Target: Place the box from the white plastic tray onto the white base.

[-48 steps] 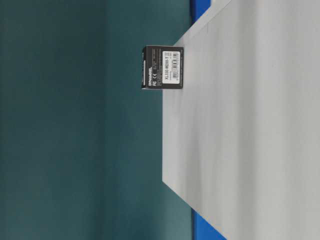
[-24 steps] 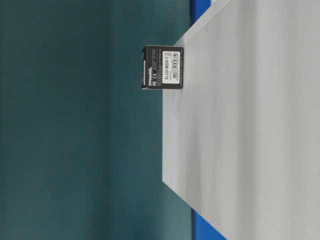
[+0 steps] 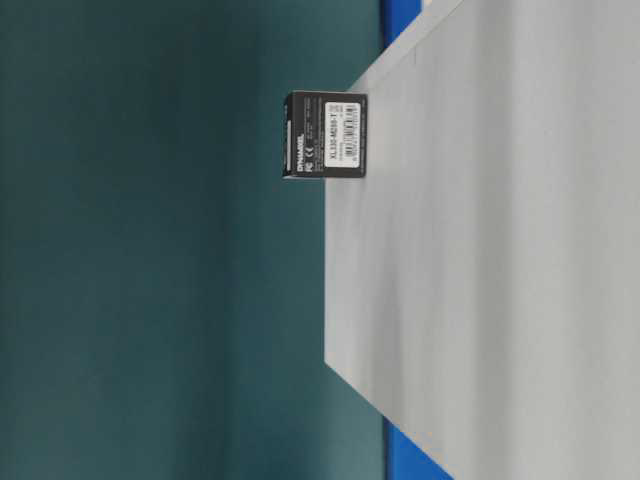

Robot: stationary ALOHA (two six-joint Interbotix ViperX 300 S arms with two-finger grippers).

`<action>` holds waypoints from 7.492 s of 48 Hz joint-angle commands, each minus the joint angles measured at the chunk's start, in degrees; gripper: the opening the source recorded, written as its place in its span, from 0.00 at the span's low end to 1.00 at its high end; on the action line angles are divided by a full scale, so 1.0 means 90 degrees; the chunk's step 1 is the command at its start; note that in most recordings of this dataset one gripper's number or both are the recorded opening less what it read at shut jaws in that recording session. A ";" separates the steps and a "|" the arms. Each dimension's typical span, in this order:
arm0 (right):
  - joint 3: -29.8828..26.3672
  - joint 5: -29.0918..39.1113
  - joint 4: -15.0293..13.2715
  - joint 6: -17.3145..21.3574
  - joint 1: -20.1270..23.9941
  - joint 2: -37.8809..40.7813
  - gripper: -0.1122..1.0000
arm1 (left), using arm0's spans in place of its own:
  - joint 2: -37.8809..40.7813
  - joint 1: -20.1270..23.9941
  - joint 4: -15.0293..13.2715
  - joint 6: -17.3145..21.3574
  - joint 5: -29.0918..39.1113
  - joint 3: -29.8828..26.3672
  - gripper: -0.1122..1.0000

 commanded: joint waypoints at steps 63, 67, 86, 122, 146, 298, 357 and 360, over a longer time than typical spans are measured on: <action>-0.3643 0.0576 0.0010 0.0654 0.1563 0.2705 0.63 | 0.0020 -0.0166 0.0010 0.0000 0.0176 -0.0205 0.04; -0.3857 0.0576 0.0000 0.0645 0.1621 0.2881 0.63 | 0.0020 -0.0166 0.0010 0.0000 0.0176 -0.0205 0.04; -0.3926 0.0420 -0.0039 0.0645 0.1709 0.3291 0.63 | 0.0000 -0.0176 0.0010 0.0000 0.0166 -0.0205 0.04; -0.3418 -0.0410 -0.0186 0.0410 0.1777 0.3838 0.63 | 0.0029 -0.0234 0.0010 -0.0010 0.0215 -0.0195 0.04; -0.2461 -0.1621 -0.0234 0.0469 0.1816 0.3848 0.63 | 0.0029 -0.0254 0.0010 -0.0010 0.0332 -0.0215 0.04; -0.2031 -0.2100 -0.0176 0.0547 0.2061 0.4072 0.67 | 0.0088 -0.0283 0.0010 -0.0010 0.0332 -0.0244 0.04; -0.2373 -0.1543 -0.0586 0.1152 0.2070 0.2744 0.96 | 0.0020 -0.0332 0.0010 -0.0020 0.0342 -0.0244 0.04; -0.2373 -0.1396 -0.0596 0.1152 0.2070 0.2588 0.96 | 0.0020 -0.0322 0.0010 -0.0020 0.0342 -0.0244 0.04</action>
